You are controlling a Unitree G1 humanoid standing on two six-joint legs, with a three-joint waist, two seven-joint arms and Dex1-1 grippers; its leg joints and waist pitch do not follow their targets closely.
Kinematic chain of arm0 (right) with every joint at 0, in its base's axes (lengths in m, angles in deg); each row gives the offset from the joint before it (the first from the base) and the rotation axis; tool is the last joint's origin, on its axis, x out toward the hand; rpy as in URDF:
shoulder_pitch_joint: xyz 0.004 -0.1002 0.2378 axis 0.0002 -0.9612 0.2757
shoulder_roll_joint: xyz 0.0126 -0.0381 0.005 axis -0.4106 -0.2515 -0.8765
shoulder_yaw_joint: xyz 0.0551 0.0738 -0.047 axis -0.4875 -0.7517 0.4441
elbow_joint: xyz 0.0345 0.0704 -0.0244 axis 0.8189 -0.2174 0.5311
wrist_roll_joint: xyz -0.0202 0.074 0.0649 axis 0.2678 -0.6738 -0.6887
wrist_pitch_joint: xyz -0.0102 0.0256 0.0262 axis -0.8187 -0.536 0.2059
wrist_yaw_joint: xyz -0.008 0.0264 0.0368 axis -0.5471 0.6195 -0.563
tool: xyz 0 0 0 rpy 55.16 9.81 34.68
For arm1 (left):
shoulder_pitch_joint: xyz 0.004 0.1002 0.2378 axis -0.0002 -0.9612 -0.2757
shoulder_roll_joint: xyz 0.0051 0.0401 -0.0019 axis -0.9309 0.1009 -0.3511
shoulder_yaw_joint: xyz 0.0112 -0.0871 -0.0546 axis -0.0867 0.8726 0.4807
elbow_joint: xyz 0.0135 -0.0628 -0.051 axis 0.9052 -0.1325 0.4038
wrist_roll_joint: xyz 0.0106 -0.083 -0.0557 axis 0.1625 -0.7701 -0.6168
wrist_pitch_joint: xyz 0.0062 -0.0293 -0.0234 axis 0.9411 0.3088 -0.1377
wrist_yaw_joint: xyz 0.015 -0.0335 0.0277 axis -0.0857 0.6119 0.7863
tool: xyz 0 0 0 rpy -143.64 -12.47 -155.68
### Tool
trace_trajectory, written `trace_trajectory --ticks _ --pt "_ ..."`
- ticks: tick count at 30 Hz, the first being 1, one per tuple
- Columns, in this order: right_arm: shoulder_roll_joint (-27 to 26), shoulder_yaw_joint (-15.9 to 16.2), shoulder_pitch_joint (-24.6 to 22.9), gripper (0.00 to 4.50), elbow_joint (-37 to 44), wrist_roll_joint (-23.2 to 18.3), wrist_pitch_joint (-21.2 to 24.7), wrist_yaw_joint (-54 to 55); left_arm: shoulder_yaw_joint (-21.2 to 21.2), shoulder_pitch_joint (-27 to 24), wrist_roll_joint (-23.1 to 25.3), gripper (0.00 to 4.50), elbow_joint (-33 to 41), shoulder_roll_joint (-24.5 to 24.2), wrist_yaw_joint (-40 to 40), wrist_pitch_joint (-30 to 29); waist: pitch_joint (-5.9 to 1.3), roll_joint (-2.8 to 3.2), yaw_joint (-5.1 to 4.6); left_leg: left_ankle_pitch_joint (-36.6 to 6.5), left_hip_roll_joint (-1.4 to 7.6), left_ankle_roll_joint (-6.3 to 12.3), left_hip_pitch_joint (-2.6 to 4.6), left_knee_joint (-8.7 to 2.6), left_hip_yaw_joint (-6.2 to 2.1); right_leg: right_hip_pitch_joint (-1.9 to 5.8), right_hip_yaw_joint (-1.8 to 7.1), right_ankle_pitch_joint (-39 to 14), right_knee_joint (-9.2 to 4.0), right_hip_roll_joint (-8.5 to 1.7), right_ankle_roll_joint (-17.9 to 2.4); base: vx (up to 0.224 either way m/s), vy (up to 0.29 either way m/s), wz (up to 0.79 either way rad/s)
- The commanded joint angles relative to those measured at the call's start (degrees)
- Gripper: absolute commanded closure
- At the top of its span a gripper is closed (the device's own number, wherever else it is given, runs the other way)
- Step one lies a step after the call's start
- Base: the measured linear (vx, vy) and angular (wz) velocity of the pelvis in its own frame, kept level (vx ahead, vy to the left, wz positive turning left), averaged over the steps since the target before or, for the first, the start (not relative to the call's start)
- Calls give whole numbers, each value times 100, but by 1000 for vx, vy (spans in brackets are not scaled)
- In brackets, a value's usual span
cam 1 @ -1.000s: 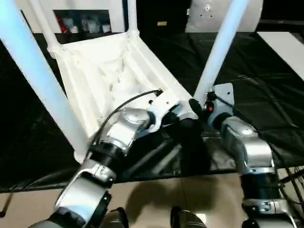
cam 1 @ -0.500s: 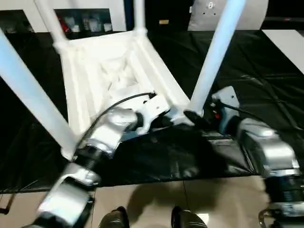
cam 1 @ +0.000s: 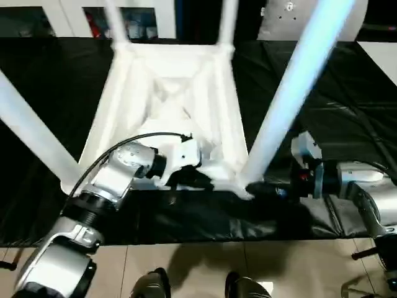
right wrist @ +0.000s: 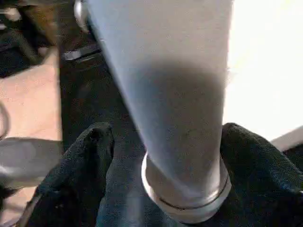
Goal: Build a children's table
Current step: Rotate leg to tighten
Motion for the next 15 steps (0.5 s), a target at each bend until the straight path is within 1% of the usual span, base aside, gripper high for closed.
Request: trace_trajectory --ticks 1,3,4,5,7,13,15 --pt "97 57 27 113 -17 -131 54 -261 -280 -98 -26 450 187 -23 375 108 -411 -79 -8 -1311 323 582 196 -309 -62 275 127 -1497 -263 -249 -1487 0 0 0" --pt "116 81 23 122 -13 -143 87 -336 -284 -102 -27 450 198 -51 417 118 -414 -74 9 -1287 324 566 197 -309 -61 272 126 -1471 -252 -247 -1493 0 0 0" --pt "129 93 20 141 -19 -151 88 -401 -284 -106 -31 450 204 -74 452 132 -418 -86 11 -1263 318 561 190 -306 -61 279 125 -1448 -247 -246 -1495 0 0 0" --pt "127 88 19 141 -31 -159 47 -444 -278 -105 -30 450 196 -90 474 152 -417 -85 10 -1262 318 559 182 -308 -65 283 123 -1450 -243 -249 -1494 0 0 0" --pt "134 96 22 167 -80 -165 -44 -516 -266 -99 -14 450 160 -103 500 196 -423 -98 9 -1236 307 554 176 -298 -63 287 124 -1499 -250 -261 -1472 0 0 0" --pt "177 166 9 219 -122 -192 -80 -635 -283 -96 -21 450 136 -117 474 232 -443 -117 18 -1072 301 619 170 -278 -60 296 119 -1364 -222 -250 -1492 0 0 0" --pt "171 177 3 226 -113 -201 -86 -654 -284 -102 -25 450 140 -118 471 232 -445 -114 19 -1069 300 628 174 -273 -57 293 120 -1368 -224 -250 -1496 0 0 0"
